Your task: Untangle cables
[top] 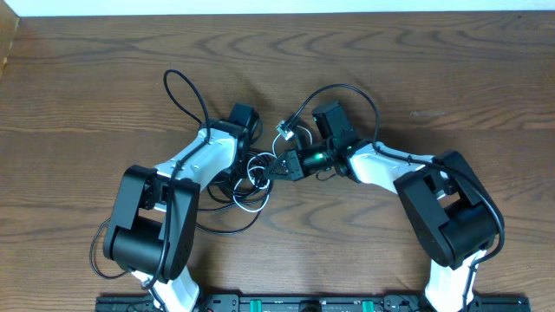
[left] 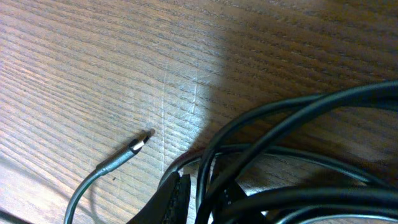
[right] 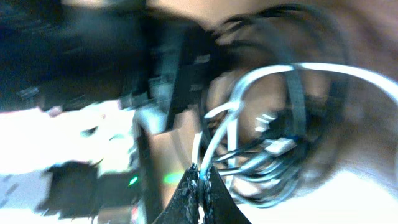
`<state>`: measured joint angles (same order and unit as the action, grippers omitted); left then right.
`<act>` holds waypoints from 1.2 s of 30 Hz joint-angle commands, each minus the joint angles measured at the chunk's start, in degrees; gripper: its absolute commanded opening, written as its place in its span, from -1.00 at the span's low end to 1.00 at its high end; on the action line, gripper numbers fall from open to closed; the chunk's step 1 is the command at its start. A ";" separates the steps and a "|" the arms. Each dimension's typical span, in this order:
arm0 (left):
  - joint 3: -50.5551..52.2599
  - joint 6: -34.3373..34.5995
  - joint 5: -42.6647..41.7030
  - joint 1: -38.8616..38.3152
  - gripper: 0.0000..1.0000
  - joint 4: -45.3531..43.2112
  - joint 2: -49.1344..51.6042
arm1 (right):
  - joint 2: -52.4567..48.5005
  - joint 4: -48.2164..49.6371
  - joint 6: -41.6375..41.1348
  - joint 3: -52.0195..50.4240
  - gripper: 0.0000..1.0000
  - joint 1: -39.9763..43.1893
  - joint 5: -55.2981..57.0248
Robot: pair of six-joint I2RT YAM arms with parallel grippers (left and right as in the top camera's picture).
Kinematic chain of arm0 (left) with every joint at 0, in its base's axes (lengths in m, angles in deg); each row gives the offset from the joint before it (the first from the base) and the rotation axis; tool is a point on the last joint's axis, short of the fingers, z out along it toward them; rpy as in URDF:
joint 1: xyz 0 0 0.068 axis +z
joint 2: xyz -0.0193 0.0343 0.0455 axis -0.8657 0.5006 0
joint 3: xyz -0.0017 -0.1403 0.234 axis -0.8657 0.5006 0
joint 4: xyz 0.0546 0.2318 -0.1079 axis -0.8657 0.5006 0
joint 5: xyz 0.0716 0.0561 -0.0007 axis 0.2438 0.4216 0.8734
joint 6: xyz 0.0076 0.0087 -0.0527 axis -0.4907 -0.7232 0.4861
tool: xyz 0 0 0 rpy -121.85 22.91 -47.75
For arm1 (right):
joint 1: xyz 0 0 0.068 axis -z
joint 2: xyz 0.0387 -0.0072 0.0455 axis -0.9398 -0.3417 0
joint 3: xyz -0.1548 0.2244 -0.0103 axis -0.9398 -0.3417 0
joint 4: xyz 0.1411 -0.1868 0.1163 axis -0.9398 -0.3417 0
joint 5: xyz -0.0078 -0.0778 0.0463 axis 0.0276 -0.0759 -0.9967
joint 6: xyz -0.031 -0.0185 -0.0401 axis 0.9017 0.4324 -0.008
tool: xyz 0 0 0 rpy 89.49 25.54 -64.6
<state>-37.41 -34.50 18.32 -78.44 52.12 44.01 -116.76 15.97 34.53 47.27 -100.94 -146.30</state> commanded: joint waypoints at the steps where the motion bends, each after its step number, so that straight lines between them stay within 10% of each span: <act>1: 2.40 0.48 -2.71 0.15 -0.60 0.39 3.23 | -0.87 0.42 7.23 -0.44 -0.98 0.28 -12.24; 14: 2.40 0.48 -2.71 0.15 -0.60 0.37 3.23 | -0.87 7.19 5.16 -0.44 -0.98 -6.97 -16.96; 36: 2.40 0.46 -2.69 0.15 -0.60 0.39 3.23 | -0.28 82.68 -56.17 -0.37 -0.98 -6.10 -22.18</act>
<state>-37.41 -34.47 18.30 -77.83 52.42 43.99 -118.18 96.60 -9.80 45.87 -107.38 -168.74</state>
